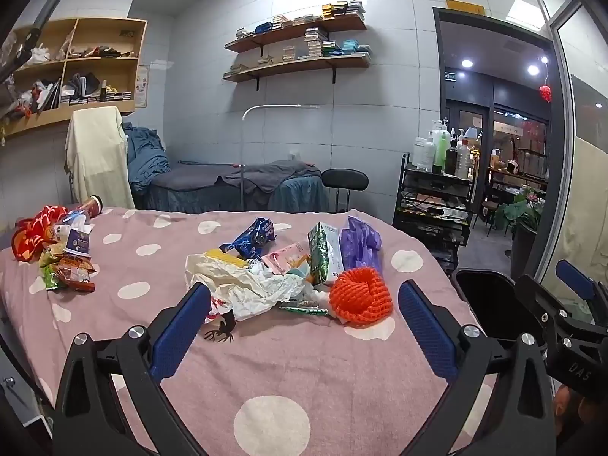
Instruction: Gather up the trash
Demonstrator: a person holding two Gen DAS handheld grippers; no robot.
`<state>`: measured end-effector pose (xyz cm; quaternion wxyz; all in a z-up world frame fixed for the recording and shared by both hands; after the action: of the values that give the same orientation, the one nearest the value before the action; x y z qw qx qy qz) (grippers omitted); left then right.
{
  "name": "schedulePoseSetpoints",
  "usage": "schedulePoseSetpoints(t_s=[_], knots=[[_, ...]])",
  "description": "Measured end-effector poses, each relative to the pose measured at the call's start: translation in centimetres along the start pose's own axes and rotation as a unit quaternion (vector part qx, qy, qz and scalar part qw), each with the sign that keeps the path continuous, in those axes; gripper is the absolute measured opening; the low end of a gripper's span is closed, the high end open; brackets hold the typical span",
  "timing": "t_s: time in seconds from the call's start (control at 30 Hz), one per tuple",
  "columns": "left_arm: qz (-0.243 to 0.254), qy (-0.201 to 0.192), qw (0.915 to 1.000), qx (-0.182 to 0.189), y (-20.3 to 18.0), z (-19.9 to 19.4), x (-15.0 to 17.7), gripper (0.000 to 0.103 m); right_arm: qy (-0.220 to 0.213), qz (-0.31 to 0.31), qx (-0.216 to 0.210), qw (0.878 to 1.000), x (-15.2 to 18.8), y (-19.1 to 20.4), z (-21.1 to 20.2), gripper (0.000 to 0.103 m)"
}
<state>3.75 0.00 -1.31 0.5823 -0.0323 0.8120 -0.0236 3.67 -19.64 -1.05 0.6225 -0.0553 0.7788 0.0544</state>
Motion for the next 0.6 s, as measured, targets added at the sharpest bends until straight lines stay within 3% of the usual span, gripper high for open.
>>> schedulePoseSetpoints(t_s=[0.6], knots=[[0.001,0.003,1.0,-0.004,0.66,-0.16,-0.15,0.098,0.005,-0.001,-0.001,1.0,0.24,0.21,0.05,0.099]])
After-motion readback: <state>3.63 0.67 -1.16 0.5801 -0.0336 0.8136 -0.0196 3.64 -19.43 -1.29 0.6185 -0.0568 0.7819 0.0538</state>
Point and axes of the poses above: each gripper's, at about its wrist camera, not at the fingertips, and z roughly the way its jaws point, y to its left, x to its underside, the point moved 4 cm from there along z, roughly the way its jaws point, and after that the axes turned 3 degrees about -z, right-handed, at the moved point
